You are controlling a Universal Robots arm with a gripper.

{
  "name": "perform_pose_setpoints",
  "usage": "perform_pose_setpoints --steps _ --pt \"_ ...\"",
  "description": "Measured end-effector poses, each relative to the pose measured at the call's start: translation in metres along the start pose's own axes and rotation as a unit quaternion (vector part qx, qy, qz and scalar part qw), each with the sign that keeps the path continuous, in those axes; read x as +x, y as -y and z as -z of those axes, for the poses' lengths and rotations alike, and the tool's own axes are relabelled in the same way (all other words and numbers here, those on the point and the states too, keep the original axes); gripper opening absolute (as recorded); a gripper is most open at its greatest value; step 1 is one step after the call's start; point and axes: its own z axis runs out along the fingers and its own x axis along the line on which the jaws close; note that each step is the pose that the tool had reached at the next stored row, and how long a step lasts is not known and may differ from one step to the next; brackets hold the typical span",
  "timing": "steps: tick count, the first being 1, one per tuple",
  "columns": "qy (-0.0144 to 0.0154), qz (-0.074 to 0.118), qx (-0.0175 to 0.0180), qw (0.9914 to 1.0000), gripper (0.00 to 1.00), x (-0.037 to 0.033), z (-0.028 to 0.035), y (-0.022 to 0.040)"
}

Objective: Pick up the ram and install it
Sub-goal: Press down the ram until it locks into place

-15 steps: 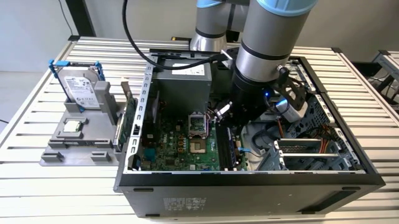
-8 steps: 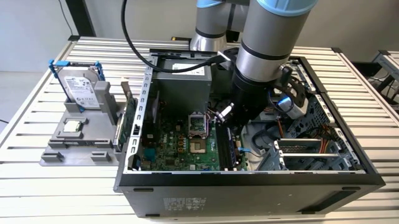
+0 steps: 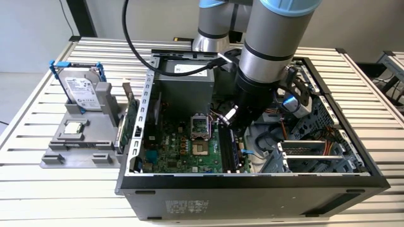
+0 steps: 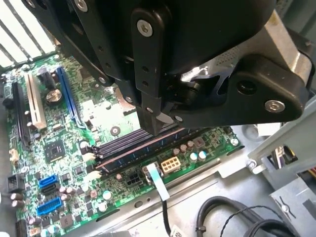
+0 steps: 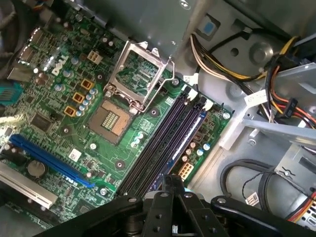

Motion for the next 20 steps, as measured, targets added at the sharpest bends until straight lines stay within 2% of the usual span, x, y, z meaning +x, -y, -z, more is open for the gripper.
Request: perform_pose_setpoints --steps 5,11,15,20 --pt "0.0003 0.023 -0.0002 0.99973 0.0 0.0 0.0 0.0" --pt "0.0006 0.053 -0.0005 0.99859 0.0 0.0 0.0001 0.0" --pt "0.0008 0.076 -0.0007 0.99711 0.0 0.0 0.0002 0.0" --pt "0.0011 0.104 -0.001 0.99455 0.0 0.0 0.0002 0.0"
